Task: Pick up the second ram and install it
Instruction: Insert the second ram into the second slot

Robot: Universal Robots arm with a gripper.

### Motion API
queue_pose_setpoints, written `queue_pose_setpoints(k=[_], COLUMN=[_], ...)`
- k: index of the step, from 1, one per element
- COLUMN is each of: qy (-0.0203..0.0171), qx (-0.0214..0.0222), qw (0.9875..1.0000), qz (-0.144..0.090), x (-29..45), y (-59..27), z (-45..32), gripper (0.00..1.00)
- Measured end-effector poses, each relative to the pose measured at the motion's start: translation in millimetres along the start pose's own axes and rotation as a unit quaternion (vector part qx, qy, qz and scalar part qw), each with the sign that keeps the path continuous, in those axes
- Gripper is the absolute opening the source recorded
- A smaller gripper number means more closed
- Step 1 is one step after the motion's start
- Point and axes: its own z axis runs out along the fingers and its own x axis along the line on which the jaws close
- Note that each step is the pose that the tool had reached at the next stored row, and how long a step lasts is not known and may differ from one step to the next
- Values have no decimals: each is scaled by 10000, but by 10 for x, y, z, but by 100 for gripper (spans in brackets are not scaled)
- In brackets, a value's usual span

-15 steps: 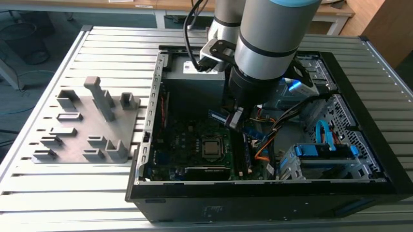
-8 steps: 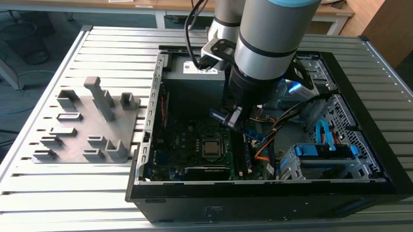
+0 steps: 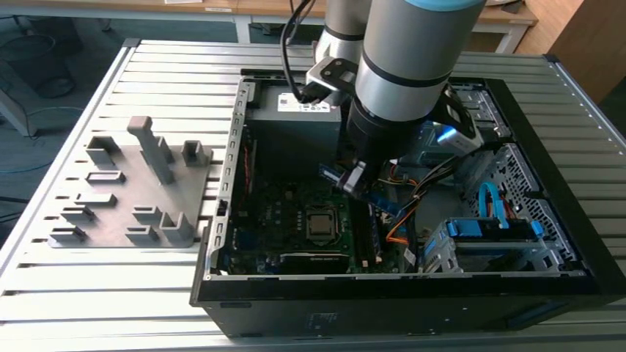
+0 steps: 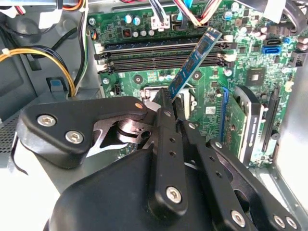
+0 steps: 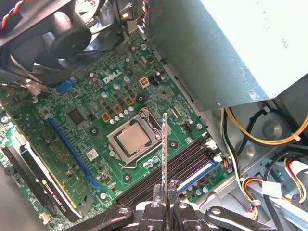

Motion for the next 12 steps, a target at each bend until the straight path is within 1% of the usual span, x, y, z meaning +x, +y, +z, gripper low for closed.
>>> queue_pose_setpoints(k=[12], qy=[-8], qx=[21], qw=[9996], qz=[285], x=[0], y=[0], z=[4], gripper=[14])
